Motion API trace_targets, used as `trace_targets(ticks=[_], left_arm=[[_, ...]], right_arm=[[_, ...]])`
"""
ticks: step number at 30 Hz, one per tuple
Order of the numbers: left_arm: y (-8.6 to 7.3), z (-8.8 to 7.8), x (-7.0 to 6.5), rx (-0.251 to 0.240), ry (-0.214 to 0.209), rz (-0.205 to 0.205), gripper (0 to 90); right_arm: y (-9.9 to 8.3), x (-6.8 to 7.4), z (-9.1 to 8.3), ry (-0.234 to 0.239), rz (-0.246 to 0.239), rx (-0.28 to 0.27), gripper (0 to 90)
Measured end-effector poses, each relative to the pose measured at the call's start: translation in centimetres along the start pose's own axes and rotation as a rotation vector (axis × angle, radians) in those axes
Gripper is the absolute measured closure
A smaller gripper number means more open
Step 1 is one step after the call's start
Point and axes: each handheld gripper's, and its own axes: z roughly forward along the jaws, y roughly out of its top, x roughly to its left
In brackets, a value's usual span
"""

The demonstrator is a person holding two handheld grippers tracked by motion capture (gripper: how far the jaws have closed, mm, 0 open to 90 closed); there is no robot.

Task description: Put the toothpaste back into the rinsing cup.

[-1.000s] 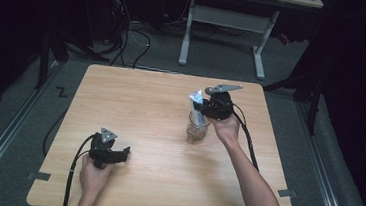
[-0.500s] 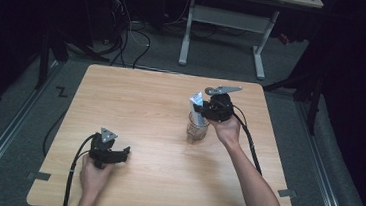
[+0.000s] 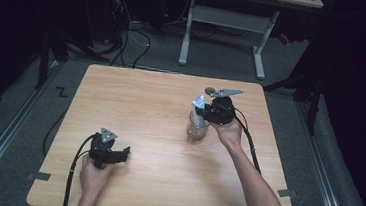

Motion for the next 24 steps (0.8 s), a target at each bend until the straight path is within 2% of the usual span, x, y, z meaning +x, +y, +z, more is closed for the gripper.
trace_targets(ticks=[24], left_arm=[[0.0,0.0,0.0,-0.001,0.0,-0.001,16.8]], right_arm=[[-1.0,-0.1,-0.1,0.0,-0.009,0.016,64.5]])
